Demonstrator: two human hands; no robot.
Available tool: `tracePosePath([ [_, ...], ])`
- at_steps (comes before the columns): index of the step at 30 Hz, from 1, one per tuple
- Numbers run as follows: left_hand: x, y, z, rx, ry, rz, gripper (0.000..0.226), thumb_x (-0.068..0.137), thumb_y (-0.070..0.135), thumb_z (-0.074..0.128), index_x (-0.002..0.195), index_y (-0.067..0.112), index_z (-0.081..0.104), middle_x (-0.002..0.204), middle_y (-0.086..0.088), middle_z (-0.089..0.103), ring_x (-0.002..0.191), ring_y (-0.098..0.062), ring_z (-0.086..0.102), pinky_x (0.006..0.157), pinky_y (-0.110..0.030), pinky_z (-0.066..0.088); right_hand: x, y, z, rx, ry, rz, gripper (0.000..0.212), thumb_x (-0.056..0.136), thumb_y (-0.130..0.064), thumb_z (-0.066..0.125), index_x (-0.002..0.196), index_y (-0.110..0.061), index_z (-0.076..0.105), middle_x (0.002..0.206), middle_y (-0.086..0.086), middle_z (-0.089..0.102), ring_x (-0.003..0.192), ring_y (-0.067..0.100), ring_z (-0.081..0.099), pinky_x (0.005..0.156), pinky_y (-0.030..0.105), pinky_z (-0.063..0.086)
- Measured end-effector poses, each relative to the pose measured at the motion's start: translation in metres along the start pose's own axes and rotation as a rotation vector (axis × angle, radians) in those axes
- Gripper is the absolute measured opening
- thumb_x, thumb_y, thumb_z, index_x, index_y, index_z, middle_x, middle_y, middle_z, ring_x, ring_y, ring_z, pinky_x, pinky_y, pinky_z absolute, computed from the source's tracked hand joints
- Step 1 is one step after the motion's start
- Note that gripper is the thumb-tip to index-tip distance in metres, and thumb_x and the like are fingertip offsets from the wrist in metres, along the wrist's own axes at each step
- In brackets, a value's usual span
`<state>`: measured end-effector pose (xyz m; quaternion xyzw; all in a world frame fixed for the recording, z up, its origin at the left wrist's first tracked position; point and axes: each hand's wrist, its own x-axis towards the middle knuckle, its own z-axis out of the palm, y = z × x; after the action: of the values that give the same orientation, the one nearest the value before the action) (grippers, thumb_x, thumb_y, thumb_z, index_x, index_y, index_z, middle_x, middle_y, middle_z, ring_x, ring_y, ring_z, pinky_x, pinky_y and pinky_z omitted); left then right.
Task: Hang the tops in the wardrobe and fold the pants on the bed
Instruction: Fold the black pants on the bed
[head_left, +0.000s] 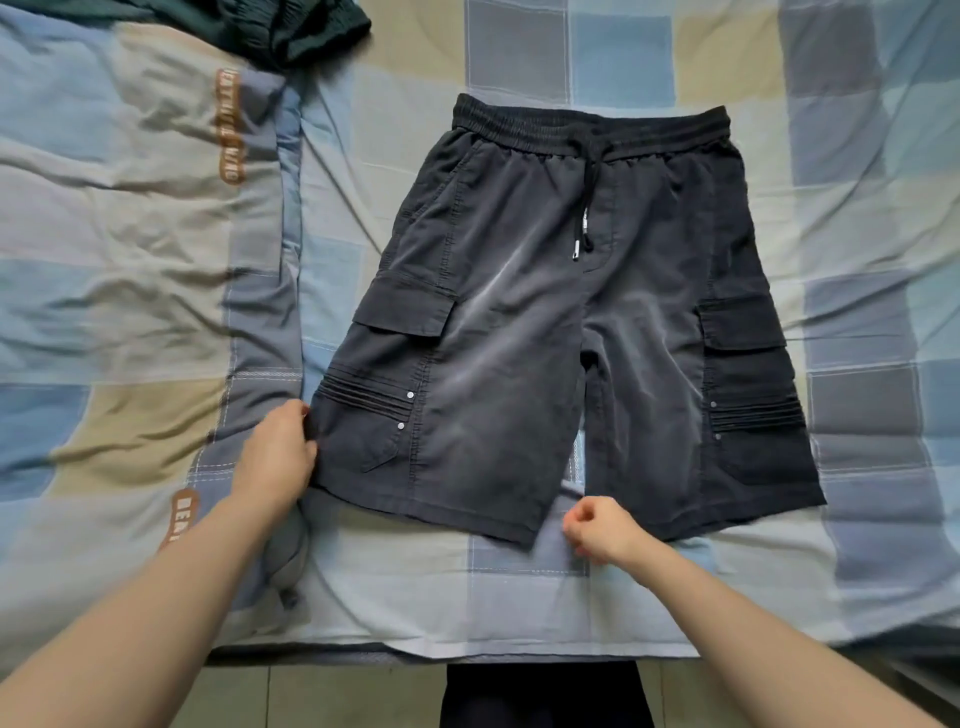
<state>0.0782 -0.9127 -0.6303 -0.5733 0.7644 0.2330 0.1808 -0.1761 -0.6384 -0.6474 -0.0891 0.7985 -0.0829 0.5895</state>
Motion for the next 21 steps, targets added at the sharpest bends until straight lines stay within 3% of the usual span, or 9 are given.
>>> tracePosePath([
  [3, -0.018, 0.013, 0.012, 0.313, 0.06, 0.091, 0.08, 0.076, 0.001, 0.067, 0.147, 0.004, 0.03, 0.145, -0.019, 0.038, 0.117, -0.044, 0.044, 0.093, -0.05, 0.042, 0.002, 0.013, -0.023, -0.031, 0.081, 0.038, 0.018, 0.086, -0.01, 0.055, 0.07, -0.016, 0.061, 0.06, 0.0, 0.066, 0.05, 0.012, 0.056, 0.039, 0.014, 0.038],
  [5, -0.029, 0.033, 0.022, 0.394, 0.102, 0.251, 0.079, 0.084, 0.006, 0.058, 0.154, 0.01, 0.02, 0.158, -0.014, 0.024, 0.134, -0.04, 0.033, 0.103, -0.048, 0.033, 0.004, 0.019, -0.049, 0.003, 0.223, 0.057, 0.019, 0.087, -0.009, 0.054, 0.071, -0.013, 0.064, 0.06, 0.003, 0.067, 0.051, 0.017, 0.06, 0.04, 0.015, 0.04],
  [9, -0.049, 0.098, 0.062, 0.448, -0.05, 0.586, 0.073, 0.093, 0.01, 0.037, 0.156, 0.024, 0.003, 0.164, -0.001, 0.0, 0.15, -0.03, 0.004, 0.118, -0.042, 0.016, 0.011, 0.041, -0.108, -0.004, 0.472, 0.098, 0.013, 0.088, -0.012, 0.054, 0.087, -0.003, 0.064, 0.091, 0.021, 0.069, 0.088, 0.037, 0.066, 0.076, 0.04, 0.052],
  [11, -0.061, 0.139, 0.081, 0.427, -0.085, 0.694, 0.075, 0.093, 0.01, 0.036, 0.155, 0.028, -0.002, 0.164, 0.001, -0.005, 0.151, -0.03, -0.002, 0.119, -0.043, 0.01, 0.017, 0.052, -0.138, -0.03, 0.564, 0.107, 0.013, 0.088, -0.012, 0.056, 0.095, -0.002, 0.061, 0.104, 0.024, 0.066, 0.098, 0.039, 0.061, 0.086, 0.041, 0.047],
  [15, -0.083, 0.208, 0.113, 0.469, -0.103, 0.856, 0.081, 0.096, 0.011, 0.038, 0.152, 0.035, -0.015, 0.163, 0.002, -0.018, 0.149, -0.036, -0.01, 0.119, -0.05, 0.004, 0.032, 0.068, -0.185, -0.031, 0.691, 0.187, 0.044, 0.09, -0.02, 0.062, 0.124, 0.002, 0.046, 0.133, 0.027, 0.043, 0.119, 0.043, 0.046, 0.099, 0.042, 0.037],
  [18, -0.094, 0.239, 0.137, 0.577, -0.182, 0.842, 0.076, 0.102, 0.017, 0.036, 0.152, 0.036, -0.017, 0.161, 0.001, -0.025, 0.149, -0.038, -0.006, 0.119, -0.052, 0.009, 0.041, 0.083, -0.208, -0.111, 0.668, 0.312, 0.064, 0.09, -0.027, 0.063, 0.134, 0.005, 0.029, 0.142, 0.028, 0.031, 0.129, 0.046, 0.034, 0.104, 0.046, 0.031],
  [21, -0.1, 0.263, 0.152, 0.548, -0.221, 0.744, 0.066, 0.102, 0.015, 0.037, 0.156, 0.018, -0.001, 0.163, -0.008, -0.016, 0.147, -0.031, 0.018, 0.117, -0.04, 0.022, 0.053, 0.1, -0.229, -0.182, 0.548, 0.255, 0.074, 0.088, -0.032, 0.067, 0.135, 0.005, 0.025, 0.142, 0.029, 0.036, 0.129, 0.046, 0.037, 0.105, 0.046, 0.032],
])
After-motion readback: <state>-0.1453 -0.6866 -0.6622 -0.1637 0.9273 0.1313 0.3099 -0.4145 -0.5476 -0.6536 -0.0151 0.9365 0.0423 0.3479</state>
